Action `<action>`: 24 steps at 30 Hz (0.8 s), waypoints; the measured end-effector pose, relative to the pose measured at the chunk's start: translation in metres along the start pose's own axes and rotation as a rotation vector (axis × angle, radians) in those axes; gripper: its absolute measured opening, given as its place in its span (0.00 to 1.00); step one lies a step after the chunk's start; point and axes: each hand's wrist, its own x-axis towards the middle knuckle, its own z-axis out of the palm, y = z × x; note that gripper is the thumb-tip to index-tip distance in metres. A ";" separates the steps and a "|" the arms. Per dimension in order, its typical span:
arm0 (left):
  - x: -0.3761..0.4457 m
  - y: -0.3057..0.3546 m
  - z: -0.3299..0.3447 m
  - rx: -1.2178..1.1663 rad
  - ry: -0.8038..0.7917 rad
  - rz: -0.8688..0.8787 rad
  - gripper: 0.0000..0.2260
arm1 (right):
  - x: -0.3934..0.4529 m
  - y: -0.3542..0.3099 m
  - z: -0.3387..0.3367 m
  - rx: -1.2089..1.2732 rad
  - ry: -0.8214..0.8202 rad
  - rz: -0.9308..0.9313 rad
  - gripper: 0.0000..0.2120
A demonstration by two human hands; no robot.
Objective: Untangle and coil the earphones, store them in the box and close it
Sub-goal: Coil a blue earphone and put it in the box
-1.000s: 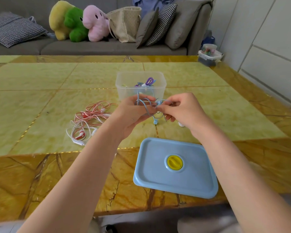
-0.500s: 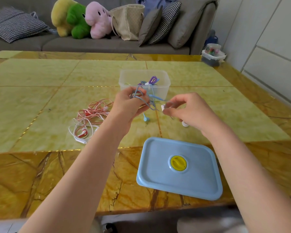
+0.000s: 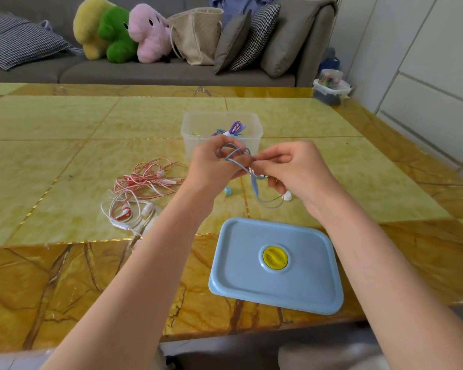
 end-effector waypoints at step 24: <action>0.004 -0.006 -0.009 0.136 0.088 -0.016 0.12 | 0.005 0.007 -0.003 -0.248 0.063 -0.192 0.03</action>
